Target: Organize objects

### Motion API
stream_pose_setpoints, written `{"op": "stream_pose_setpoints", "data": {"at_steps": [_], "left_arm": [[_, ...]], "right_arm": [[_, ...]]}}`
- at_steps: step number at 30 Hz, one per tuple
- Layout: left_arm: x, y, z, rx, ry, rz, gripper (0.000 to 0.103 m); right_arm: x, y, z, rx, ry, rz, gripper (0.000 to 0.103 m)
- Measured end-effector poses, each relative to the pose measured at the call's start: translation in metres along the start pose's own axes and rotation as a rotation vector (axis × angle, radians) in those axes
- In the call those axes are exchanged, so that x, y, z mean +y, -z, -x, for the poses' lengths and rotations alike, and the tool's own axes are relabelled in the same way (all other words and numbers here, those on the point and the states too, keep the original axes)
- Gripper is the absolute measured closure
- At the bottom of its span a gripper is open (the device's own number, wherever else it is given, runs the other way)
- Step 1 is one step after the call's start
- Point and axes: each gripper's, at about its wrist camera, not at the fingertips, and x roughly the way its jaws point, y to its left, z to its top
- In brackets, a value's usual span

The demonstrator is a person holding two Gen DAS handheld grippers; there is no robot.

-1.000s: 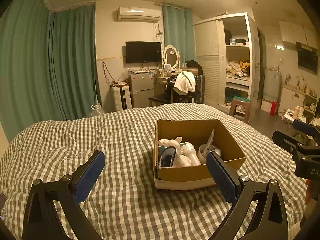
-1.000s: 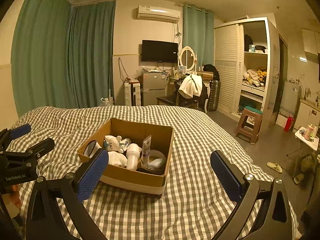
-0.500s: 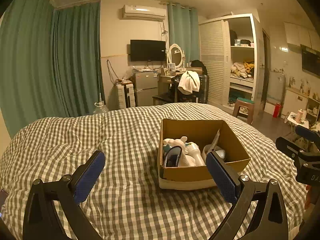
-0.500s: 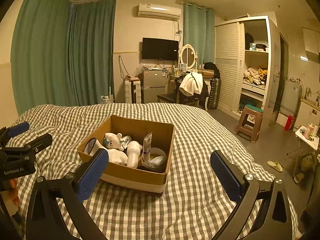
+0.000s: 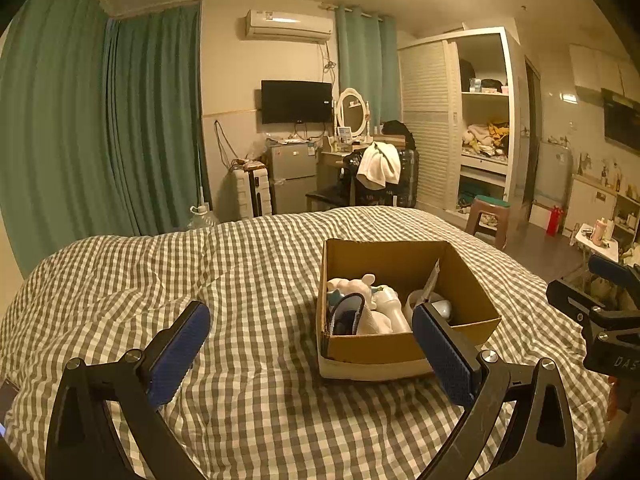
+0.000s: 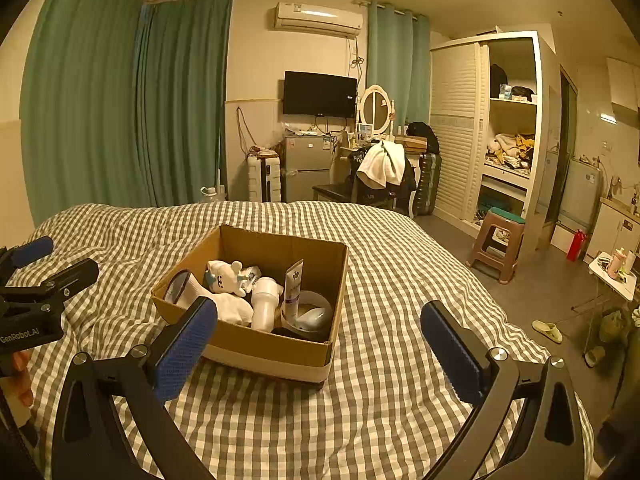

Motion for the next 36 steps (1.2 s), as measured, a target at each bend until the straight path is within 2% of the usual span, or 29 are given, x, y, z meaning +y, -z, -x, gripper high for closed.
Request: {"op": "stream_pose_setpoints", "data": {"at_steps": [6,36], "left_arm": [[-0.0008,-0.0009,0.0015,-0.005,0.019,-0.006,0.0],[-0.0014,0.0012,0.0021,0.008,0.003,-0.013,0.0]], "right_arm": [[0.0003,0.0003,0.0001,0.004,0.0,0.001,0.001],[0.004,0.0029,-0.0047,0.025,0.006,0.009,0.001]]}}
